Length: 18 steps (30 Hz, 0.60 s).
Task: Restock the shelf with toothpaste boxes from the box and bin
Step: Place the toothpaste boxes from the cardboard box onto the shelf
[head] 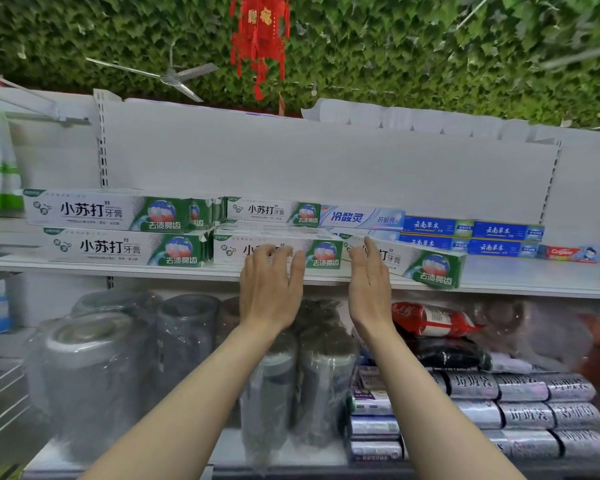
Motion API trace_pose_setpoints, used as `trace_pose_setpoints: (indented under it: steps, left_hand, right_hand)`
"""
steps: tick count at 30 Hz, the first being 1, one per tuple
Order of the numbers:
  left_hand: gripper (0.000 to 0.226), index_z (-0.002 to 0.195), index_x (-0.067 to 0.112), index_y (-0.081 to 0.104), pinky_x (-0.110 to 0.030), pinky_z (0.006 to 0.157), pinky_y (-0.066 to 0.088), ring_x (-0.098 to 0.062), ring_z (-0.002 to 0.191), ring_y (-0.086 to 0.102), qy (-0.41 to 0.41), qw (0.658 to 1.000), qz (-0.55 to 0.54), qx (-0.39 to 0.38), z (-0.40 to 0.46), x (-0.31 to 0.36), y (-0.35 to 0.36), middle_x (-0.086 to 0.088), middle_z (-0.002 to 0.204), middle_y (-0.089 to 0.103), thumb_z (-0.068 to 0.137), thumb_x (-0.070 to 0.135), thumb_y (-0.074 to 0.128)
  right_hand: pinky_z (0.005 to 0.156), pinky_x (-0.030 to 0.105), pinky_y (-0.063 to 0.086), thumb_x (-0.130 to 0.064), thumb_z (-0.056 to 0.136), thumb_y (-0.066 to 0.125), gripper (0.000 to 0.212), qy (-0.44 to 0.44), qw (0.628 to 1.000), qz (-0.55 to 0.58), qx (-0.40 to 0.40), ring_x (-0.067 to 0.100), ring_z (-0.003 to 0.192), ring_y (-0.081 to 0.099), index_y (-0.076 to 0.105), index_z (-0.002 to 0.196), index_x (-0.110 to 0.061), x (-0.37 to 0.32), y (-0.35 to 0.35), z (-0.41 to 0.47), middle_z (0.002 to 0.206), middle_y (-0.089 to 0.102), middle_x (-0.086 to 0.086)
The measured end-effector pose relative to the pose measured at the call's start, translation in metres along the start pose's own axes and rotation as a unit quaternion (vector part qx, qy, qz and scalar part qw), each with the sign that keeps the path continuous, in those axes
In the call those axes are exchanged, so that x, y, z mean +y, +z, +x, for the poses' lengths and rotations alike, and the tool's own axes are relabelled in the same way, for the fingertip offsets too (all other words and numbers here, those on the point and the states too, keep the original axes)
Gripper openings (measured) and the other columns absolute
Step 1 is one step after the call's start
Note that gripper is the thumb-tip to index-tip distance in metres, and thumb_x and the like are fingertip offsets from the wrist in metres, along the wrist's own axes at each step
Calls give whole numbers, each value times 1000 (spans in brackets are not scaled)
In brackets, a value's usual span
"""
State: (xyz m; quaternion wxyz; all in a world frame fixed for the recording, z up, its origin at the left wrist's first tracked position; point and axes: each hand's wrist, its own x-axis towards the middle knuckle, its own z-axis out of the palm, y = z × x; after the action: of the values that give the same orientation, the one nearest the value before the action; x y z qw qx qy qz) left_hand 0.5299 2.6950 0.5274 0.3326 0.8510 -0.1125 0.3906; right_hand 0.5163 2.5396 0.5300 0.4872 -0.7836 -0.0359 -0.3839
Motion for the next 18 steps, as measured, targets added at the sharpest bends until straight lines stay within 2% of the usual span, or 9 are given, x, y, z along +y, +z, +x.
trace_pose_setpoints:
  steps: [3,5,7,8,10,12,14,16,18]
  left_hand:
    - [58,128,18,61,-34,105,36,-17,121,43,32,995,-90,-15,-3,19,14,-1,128,49,102,54,24]
    - [54,127,20,61,-28,104,34,-12,118,43,49,990,-129,-27,-6,32,25,3,124,49,103,52,25]
    - [59,126,19,62,-28,104,33,-12,117,45,60,987,-147,-28,-10,41,35,4,124,53,101,56,23]
    - [65,125,18,63,-29,104,33,-13,118,47,60,987,-147,-22,-12,44,40,3,124,55,98,59,20]
    - [71,124,17,64,-33,109,30,-17,122,49,55,991,-118,-11,-14,45,51,0,127,58,96,60,15]
    - [70,125,20,63,-37,119,20,-19,127,46,54,996,-71,-13,-17,41,60,0,132,57,97,59,12]
    - [69,125,23,62,-38,122,11,-19,131,44,52,997,-46,-18,-18,39,66,2,133,55,98,59,11]
    - [69,125,22,62,-39,124,8,-19,133,42,44,998,-47,-16,-19,39,68,1,134,54,98,60,10]
    - [71,126,20,62,-40,124,8,-19,133,43,43,998,-53,-12,-20,40,67,0,134,55,98,59,10]
  right_hand:
    - [106,34,35,-52,104,39,48,-25,995,64,76,9,131,43,41,148,-33,-3,-26,-6,131,48,-32]
    - [97,31,37,-48,100,53,42,-45,979,73,187,10,118,46,52,138,-30,5,-46,-6,114,56,-21]
    - [98,24,32,-41,95,64,43,-52,958,38,280,16,117,43,57,134,-24,19,-65,-2,118,57,-6]
    - [100,20,27,-39,92,68,46,-34,956,18,292,20,122,40,58,135,-24,26,-74,2,127,55,1]
    - [104,21,23,-38,90,72,53,32,966,0,255,23,135,33,56,140,-29,41,-90,11,145,45,8]
    - [113,32,28,-41,89,73,59,51,978,-15,200,24,141,34,53,144,-32,55,-101,19,151,44,7]
    - [113,37,37,-43,87,76,57,49,984,10,170,20,134,48,56,140,-35,62,-109,23,142,56,-1]
    - [100,31,45,-38,85,78,47,53,984,27,167,14,114,60,62,129,-35,59,-116,25,118,66,-7]
    - [88,26,42,-34,86,78,37,55,984,8,170,13,101,59,64,120,-34,54,-122,24,104,63,-10]
